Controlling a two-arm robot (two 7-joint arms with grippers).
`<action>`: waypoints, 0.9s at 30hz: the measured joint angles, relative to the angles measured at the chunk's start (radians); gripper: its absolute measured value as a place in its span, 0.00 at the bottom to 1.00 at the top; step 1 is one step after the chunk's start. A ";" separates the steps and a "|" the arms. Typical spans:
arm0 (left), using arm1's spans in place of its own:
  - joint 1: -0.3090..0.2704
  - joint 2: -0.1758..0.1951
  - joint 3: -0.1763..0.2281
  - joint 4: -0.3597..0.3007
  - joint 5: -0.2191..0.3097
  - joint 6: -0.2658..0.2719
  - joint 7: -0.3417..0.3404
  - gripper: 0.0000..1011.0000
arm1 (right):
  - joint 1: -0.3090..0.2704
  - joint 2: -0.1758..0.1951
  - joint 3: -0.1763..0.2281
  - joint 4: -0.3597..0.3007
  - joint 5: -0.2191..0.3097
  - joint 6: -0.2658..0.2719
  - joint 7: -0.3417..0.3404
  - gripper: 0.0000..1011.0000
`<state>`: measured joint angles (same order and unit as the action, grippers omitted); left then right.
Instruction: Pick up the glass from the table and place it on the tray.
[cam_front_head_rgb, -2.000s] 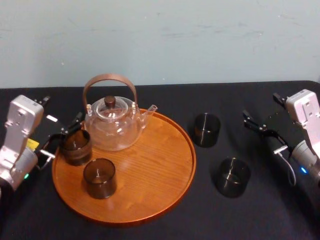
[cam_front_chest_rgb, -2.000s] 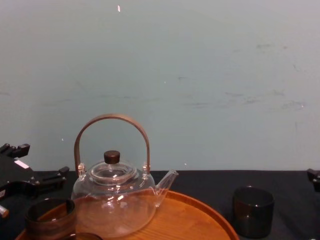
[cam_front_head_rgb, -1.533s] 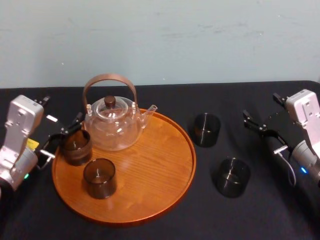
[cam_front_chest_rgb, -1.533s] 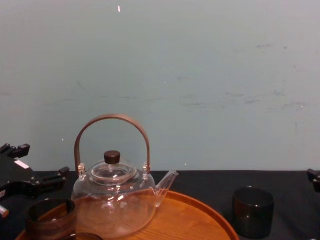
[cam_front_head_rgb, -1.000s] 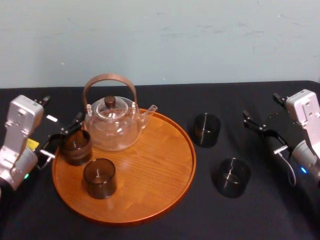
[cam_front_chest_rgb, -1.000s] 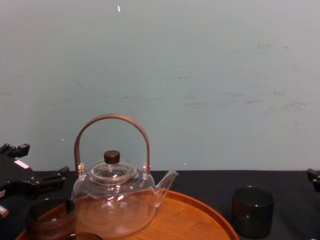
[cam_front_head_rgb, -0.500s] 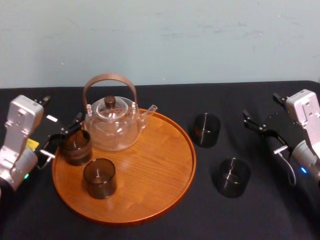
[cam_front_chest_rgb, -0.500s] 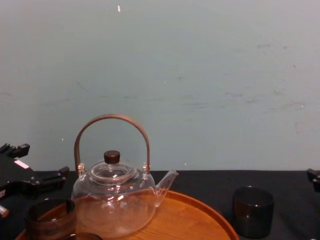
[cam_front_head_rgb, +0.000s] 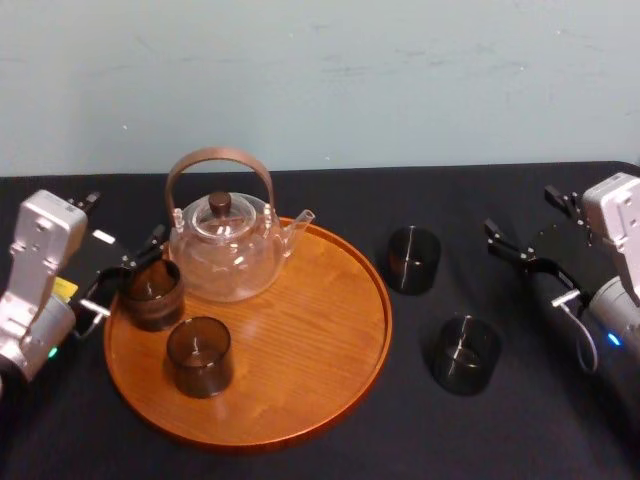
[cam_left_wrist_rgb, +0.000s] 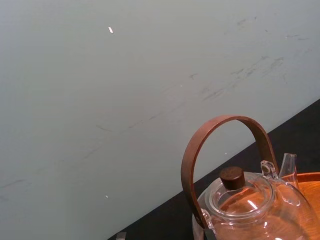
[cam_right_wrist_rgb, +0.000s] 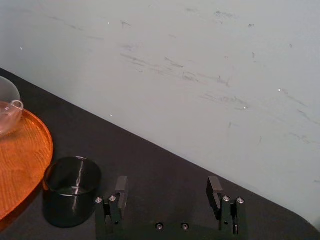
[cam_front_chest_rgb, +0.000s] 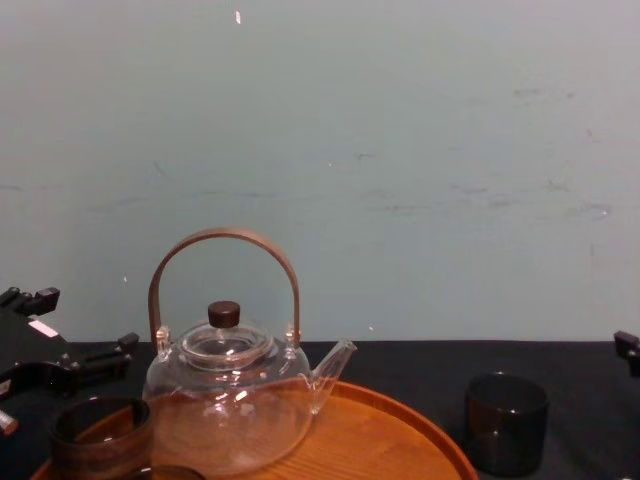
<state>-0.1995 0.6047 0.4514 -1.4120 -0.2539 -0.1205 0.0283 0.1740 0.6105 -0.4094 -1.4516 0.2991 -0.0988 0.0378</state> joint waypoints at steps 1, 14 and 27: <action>0.000 0.000 0.000 0.000 0.000 0.000 0.000 0.99 | -0.003 0.001 0.004 -0.005 0.005 0.004 0.005 0.99; 0.000 0.000 0.000 0.000 0.000 0.000 0.000 0.99 | -0.096 0.050 0.084 -0.116 0.090 0.060 0.088 0.99; 0.000 0.000 0.000 0.000 0.000 0.000 0.000 0.99 | -0.231 0.133 0.169 -0.230 0.148 0.121 0.164 0.99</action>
<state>-0.1995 0.6047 0.4514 -1.4120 -0.2539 -0.1205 0.0283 -0.0572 0.7436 -0.2406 -1.6818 0.4468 0.0219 0.2014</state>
